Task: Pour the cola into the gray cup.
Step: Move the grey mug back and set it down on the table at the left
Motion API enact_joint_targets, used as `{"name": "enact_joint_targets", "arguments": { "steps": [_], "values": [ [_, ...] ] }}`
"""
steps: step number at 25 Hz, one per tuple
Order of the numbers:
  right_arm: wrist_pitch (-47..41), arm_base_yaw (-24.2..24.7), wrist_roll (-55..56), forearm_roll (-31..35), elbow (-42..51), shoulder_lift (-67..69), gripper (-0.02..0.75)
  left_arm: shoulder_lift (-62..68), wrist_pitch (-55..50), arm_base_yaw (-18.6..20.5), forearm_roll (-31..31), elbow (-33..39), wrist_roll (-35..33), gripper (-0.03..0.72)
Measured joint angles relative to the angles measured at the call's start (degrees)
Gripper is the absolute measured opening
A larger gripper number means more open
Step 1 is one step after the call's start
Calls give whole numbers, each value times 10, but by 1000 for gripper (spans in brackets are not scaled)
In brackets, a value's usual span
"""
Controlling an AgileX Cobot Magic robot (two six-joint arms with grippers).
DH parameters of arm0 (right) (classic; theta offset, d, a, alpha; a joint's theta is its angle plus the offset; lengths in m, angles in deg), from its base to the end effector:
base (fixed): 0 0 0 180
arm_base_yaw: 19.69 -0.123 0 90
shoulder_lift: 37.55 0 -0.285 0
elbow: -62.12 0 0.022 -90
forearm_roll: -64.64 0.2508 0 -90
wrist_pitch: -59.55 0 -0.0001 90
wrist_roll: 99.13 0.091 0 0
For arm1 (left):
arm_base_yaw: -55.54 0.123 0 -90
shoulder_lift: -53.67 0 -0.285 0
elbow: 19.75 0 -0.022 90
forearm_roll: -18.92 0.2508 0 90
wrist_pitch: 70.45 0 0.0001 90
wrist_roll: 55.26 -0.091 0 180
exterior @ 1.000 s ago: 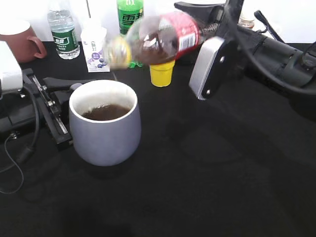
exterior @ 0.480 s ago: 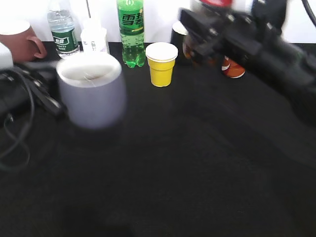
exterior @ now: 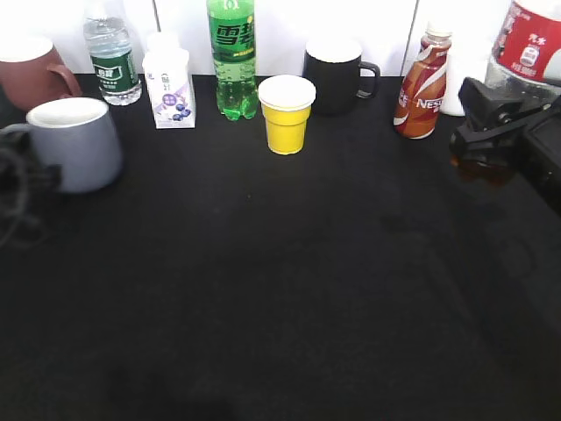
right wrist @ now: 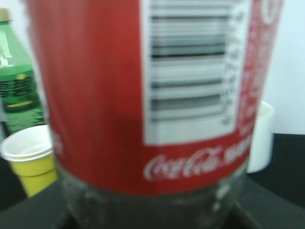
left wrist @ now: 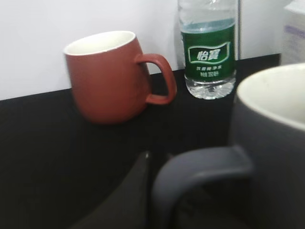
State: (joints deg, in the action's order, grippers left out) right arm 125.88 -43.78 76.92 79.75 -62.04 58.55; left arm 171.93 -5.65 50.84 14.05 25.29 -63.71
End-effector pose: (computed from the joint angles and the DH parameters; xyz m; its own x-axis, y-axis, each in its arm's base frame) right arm 0.2425 0.0846 0.2009 0.0509 0.0643 -0.9966 -0.1810 0.9820 0.0541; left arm 0.3173 -0.0191 0.1265 -0.1471 0.1231 -0.9814 0.0225 0.9924 0.1211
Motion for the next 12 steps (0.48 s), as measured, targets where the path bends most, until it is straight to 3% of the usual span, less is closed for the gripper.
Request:
{"name": "enact_joint_targets", "arguments": {
  "steps": [4,6,9,12],
  "values": [
    [2,0,-14,3,0,0,384,103,21,0,2,-124,4,48],
    [2,0,-18,4,0,0,384,111,23,0,3,-135,7,64],
    [2,0,-19,4,0,0,384,112,26,0,2,-135,11,244],
    [2,0,-19,6,0,0,384,94,30,0,1,-108,11,283]
  ]
}}
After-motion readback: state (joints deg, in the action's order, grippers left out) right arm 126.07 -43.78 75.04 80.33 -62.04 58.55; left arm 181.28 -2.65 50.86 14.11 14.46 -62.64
